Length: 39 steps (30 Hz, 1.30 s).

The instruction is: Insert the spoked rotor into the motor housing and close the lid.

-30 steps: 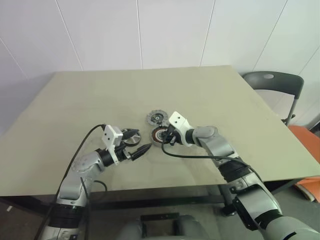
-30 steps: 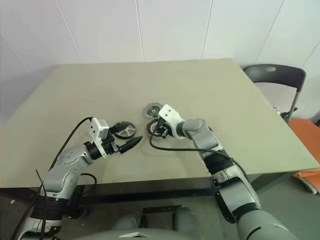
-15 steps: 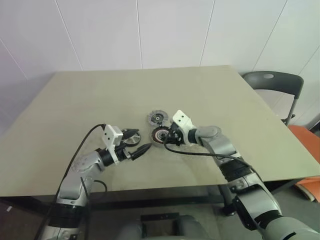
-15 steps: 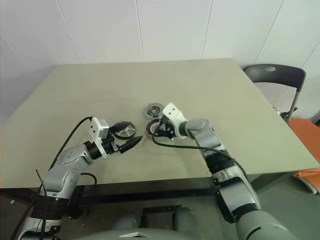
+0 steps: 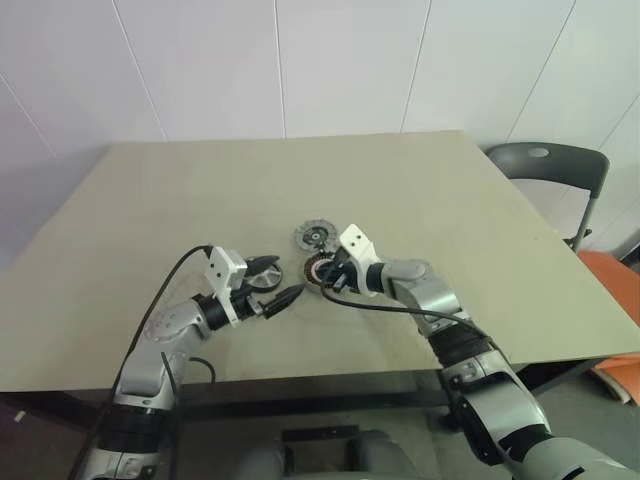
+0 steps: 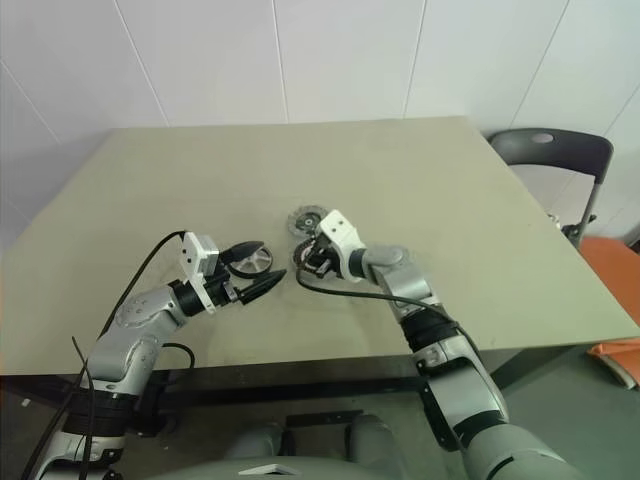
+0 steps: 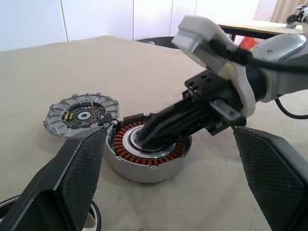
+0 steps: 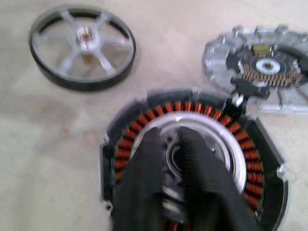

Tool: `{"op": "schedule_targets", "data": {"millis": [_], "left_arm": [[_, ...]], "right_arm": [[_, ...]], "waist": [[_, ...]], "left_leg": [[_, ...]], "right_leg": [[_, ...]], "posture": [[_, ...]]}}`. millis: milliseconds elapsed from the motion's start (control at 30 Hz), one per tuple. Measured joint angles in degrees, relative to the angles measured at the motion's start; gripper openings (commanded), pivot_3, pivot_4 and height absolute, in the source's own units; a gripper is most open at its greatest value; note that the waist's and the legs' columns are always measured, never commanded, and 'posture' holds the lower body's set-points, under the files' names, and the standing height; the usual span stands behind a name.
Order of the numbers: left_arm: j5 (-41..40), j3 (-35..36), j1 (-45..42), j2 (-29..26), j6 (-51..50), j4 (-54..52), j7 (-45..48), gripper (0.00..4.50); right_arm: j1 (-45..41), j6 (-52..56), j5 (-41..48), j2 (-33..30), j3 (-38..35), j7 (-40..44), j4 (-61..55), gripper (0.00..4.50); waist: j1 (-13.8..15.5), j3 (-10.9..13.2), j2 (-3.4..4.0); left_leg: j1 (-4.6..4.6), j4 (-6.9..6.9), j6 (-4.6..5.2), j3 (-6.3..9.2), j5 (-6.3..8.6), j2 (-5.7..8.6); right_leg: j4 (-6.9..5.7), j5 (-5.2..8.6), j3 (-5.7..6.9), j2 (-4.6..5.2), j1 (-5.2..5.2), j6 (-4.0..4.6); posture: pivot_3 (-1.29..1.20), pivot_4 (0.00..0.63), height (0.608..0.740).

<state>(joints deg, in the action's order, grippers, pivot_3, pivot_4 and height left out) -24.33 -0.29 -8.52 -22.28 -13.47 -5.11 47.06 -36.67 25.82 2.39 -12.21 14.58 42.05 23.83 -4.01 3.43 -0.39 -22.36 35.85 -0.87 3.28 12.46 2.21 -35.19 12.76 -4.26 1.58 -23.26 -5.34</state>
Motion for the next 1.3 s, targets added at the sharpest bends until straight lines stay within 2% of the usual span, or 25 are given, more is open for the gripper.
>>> {"op": "schedule_targets", "data": {"millis": [300,433,567,700,833,933,1033,1133,1300], "left_arm": [[0.02,0.08,0.28,-0.08,-0.01,-0.10,-1.40,4.50],[-2.98,3.01,1.58,1.71,-2.35,-1.60,-4.61,4.50],[-15.50,11.77,7.09,2.81,-9.01,-11.01,-9.68,4.50],[-30.94,22.69,19.98,3.21,-14.75,-18.94,-14.75,4.50],[-40.15,26.35,27.85,4.50,-19.69,-19.90,-21.09,4.50],[-43.44,26.24,26.44,5.46,-22.90,-18.01,-27.93,4.50],[-46.73,26.21,22.33,6.65,-25.11,-14.33,-34.53,4.50],[-49.71,25.67,18.18,6.71,-27.76,-11.64,-39.11,4.50],[-49.96,23.60,12.77,6.54,-30.28,-6.76,-41.48,4.50]], "right_arm": [[0.15,-4.83,-3.20,0.03,1.45,-1.07,1.68,0.02],[0.08,-0.73,2.20,2.31,-3.05,1.67,3.08,0.02],[-0.30,1.85,6.29,2.93,-3.81,6.30,3.02,0.02],[-3.11,-0.80,6.70,1.44,-4.03,8.17,3.01,0.02],[-6.48,-4.08,6.74,0.73,-4.34,9.12,3.33,0.02],[-9.17,-5.76,6.85,0.84,-4.38,9.53,3.41,0.02],[-9.88,-6.90,6.83,0.86,-4.36,9.81,3.47,0.02],[-9.88,-7.36,6.82,0.63,-4.35,9.94,3.48,0.02],[-9.85,-7.39,6.79,0.52,-4.30,9.75,3.35,0.02]], "waist": [[-0.02,-0.04,0.00],[-0.11,-0.05,-0.01],[-0.56,-0.03,0.02],[-0.57,-0.02,0.04],[0.02,0.02,0.07],[-0.04,0.05,0.34],[-0.11,0.00,0.46],[0.02,-0.08,0.32],[0.47,-0.09,0.31]], "left_leg": [[0.13,0.08,-0.12,0.01,0.07,0.00],[0.13,0.07,-0.09,0.04,0.06,-0.04],[0.03,-0.08,0.00,0.03,0.00,-0.11],[0.03,-0.21,-0.01,0.03,0.01,-0.11],[0.02,0.05,-0.16,0.10,0.10,-0.14],[-0.10,0.13,-0.17,0.18,0.11,-0.35],[-0.43,0.10,-0.18,0.12,0.11,-0.96],[-0.45,0.06,-0.19,-0.22,0.12,-0.64],[-0.46,-0.56,-0.20,-0.32,0.00,-0.56]], "right_leg": [[-0.01,0.04,0.00,0.00,0.18,-0.07],[-0.04,0.11,0.00,0.04,0.17,-0.18],[-0.08,0.10,-0.02,0.03,-0.08,-0.18],[-0.01,0.11,-0.01,0.07,-0.12,-0.15],[0.13,0.16,0.19,0.14,-0.11,-0.18],[0.81,0.07,0.56,0.10,0.20,-0.08],[1.74,-0.11,1.58,0.24,0.47,0.14],[1.22,-0.57,2.06,1.14,0.19,0.31],[0.89,-0.53,2.05,1.00,-0.37,0.31]], "posture": [[0.00,0.000,0.740],[0.00,0.000,0.740],[0.00,0.000,0.740],[0.00,0.000,0.740],[0.00,0.000,0.740],[0.00,0.000,0.740],[0.00,0.000,0.740],[0.00,0.000,0.740],[0.00,0.000,0.740]]}}
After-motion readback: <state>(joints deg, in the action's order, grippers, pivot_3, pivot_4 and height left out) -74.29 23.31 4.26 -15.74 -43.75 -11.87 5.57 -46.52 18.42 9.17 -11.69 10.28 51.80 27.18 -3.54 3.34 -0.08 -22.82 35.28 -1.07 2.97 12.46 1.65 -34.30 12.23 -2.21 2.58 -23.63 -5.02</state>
